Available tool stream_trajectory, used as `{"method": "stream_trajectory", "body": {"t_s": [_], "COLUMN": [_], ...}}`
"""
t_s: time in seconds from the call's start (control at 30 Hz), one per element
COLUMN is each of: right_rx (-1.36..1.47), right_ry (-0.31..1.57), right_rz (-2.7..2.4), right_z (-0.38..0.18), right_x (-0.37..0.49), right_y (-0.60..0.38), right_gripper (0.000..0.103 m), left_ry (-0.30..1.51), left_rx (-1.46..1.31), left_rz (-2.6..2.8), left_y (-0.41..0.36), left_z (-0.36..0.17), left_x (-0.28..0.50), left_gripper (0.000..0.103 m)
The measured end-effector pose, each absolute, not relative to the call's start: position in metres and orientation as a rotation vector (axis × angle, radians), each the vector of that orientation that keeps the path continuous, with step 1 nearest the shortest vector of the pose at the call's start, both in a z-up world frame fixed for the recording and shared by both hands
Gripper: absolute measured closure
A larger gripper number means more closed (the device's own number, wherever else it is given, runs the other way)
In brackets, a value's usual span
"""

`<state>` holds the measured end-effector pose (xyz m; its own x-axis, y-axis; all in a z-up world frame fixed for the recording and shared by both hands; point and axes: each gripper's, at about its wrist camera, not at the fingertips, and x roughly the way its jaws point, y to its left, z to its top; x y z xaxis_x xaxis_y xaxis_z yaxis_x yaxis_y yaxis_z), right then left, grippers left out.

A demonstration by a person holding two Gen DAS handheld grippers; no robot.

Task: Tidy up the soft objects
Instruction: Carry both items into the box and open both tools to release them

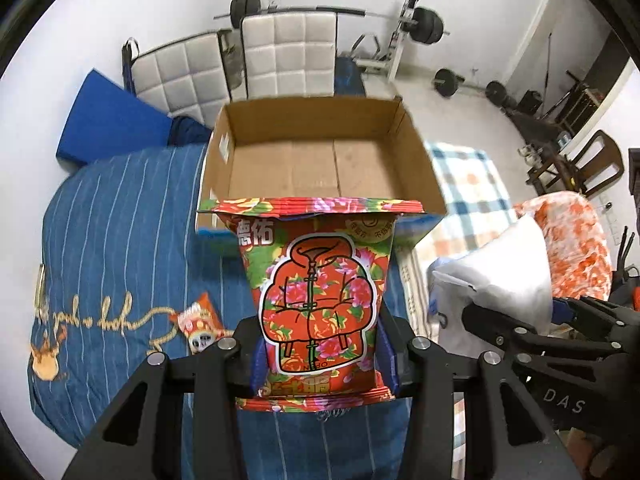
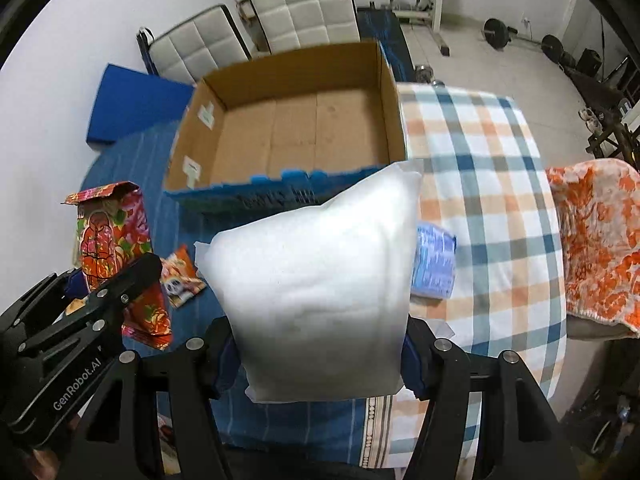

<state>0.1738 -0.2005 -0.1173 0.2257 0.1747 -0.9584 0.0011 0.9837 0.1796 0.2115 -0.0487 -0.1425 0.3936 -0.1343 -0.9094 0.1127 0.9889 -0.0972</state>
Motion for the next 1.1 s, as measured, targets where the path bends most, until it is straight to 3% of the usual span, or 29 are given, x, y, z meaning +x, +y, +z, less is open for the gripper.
{"method": "stream_trajectory", "body": {"t_s": [0.3,0.53,0.9,1.1], "right_rx": [0.167,0.128,0.198,0.156], "right_ry": [1.264,1.255,1.456,1.525], "right_rz": [0.139,0.122,0.063,0.006], "right_z": [-0.072,-0.077,-0.216,-0.283], "right_x": [0.222,0.301,0.461,0.516], "right_y": [-0.198,-0.187,-0.183,-0.177], "right_gripper": [0.037,0.037,0.037,0.037], "left_ry": [1.085,1.147,1.46,1.582], "left_rx": [-0.073,-0.134,-0.262,-0.235], "left_rz": [-0.193,-0.243,-0.277,-0.27], "left_y": [-0.03,-0.016,-0.005,-0.009], "left_z": [-0.105,-0.119,-0.253,-0.311], "left_x": [0.265,0.351,0.497,0.535], "left_gripper": [0.062,0.062,0.062,0.062]}}
